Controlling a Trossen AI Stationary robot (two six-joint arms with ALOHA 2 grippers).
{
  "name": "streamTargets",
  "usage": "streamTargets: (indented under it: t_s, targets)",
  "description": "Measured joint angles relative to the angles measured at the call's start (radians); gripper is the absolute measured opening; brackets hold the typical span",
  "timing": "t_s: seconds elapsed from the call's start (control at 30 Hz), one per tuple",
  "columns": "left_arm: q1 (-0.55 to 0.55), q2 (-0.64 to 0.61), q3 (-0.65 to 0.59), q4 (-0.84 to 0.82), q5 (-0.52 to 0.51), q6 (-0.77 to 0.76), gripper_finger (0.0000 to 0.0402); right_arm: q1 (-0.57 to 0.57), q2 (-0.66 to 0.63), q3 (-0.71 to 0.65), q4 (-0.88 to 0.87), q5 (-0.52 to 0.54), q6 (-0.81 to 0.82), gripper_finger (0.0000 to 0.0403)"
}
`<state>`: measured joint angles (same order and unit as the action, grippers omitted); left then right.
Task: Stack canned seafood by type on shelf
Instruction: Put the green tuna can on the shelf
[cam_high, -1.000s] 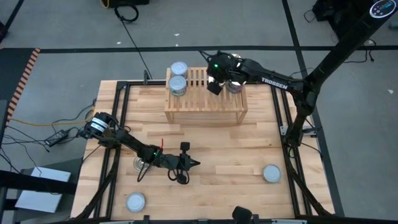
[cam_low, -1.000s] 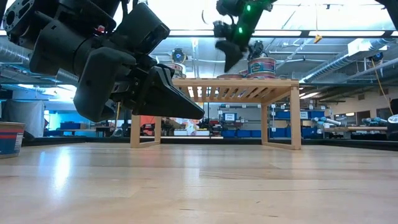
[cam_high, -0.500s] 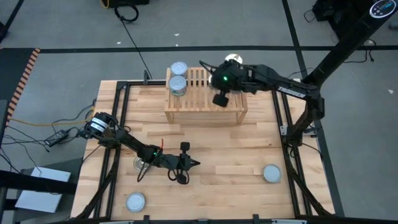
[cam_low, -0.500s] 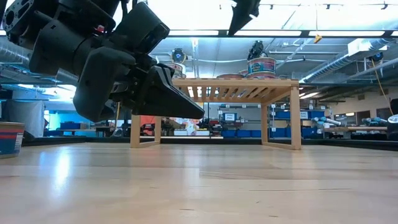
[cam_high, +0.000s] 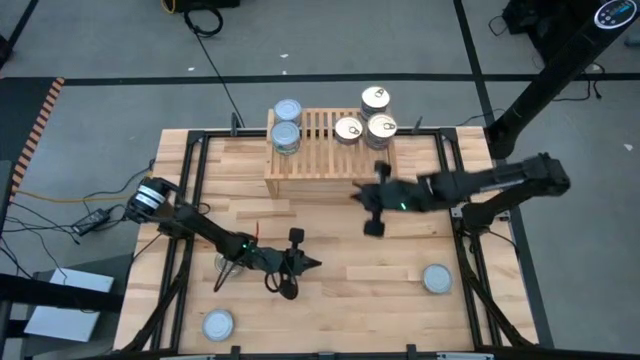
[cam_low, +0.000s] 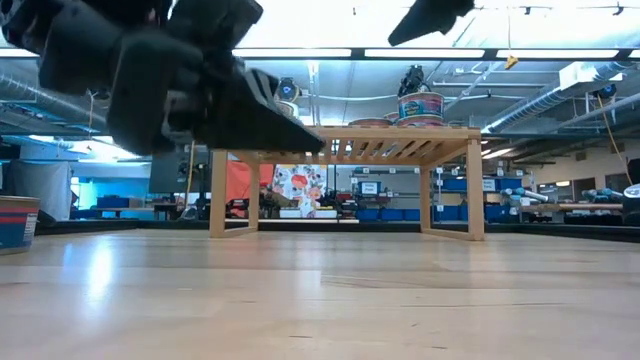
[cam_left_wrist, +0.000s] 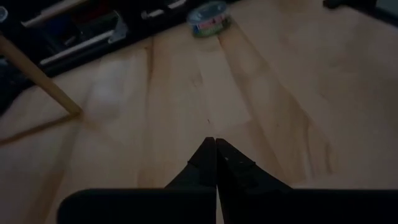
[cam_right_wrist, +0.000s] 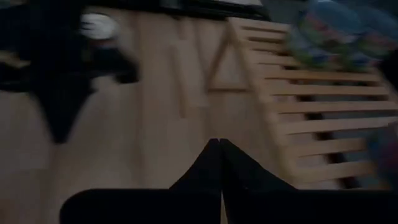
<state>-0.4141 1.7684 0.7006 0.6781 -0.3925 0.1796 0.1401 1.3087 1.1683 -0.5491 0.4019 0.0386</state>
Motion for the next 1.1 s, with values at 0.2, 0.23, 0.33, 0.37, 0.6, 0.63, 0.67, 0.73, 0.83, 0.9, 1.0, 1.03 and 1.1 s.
streamTargets:
  t_s: [0.2,0.23,0.33,0.37,0.6,0.63,0.67,0.73,0.83,0.9,1.0,1.03,1.1]
  targets:
    - [-0.003,-0.144,0.000,-0.171,0.023,0.001,0.0000,0.155,-0.072,-0.217,0.215,0.042,0.112,0.0005]
    - [-0.006,-0.179,0.001,-0.228,0.042,-0.004,0.0000,0.177,-0.073,-0.244,0.245,0.052,0.128,0.0005]
    - [-0.019,-0.287,0.036,-0.491,0.125,-0.046,0.0000,0.232,-0.068,-0.314,0.329,0.074,0.161,0.0006]
    - [-0.023,-0.319,0.055,-0.590,0.146,-0.075,0.0000,0.246,-0.065,-0.335,0.360,0.077,0.172,0.0006]
    - [-0.144,-0.387,0.227,-1.116,0.294,-0.223,0.0000,0.294,-0.051,-0.440,0.491,0.080,0.250,0.0007]
    - [-0.167,-0.386,0.241,-1.161,0.321,-0.269,0.0000,0.298,-0.050,-0.449,0.499,0.080,0.269,0.0007]
    - [-0.185,-0.381,0.249,-1.190,0.349,-0.322,0.0000,0.304,-0.050,-0.455,0.500,0.080,0.280,0.0007]
    - [-0.226,-0.373,0.253,-1.219,0.401,-0.440,0.0000,0.312,-0.050,-0.460,0.509,0.081,0.283,0.0007]
    - [-0.290,-0.371,0.251,-1.249,0.449,-0.620,0.0000,0.324,-0.050,-0.462,0.515,0.085,0.283,0.0007]
    - [-0.334,-0.369,0.249,-1.254,0.474,-0.727,0.0000,0.331,-0.050,-0.463,0.517,0.099,0.279,0.0007]
    - [-0.395,-0.367,0.244,-1.260,0.496,-0.883,0.0000,0.339,-0.050,-0.463,0.517,0.103,0.276,0.0007]
    - [-0.413,-0.367,0.244,-1.260,0.496,-0.923,0.0000,0.341,-0.050,-0.463,0.517,0.104,0.276,0.0007]
    - [-0.445,-0.367,0.244,-1.264,0.499,-0.992,0.0000,0.345,-0.050,-0.463,0.517,0.104,0.274,0.0007]
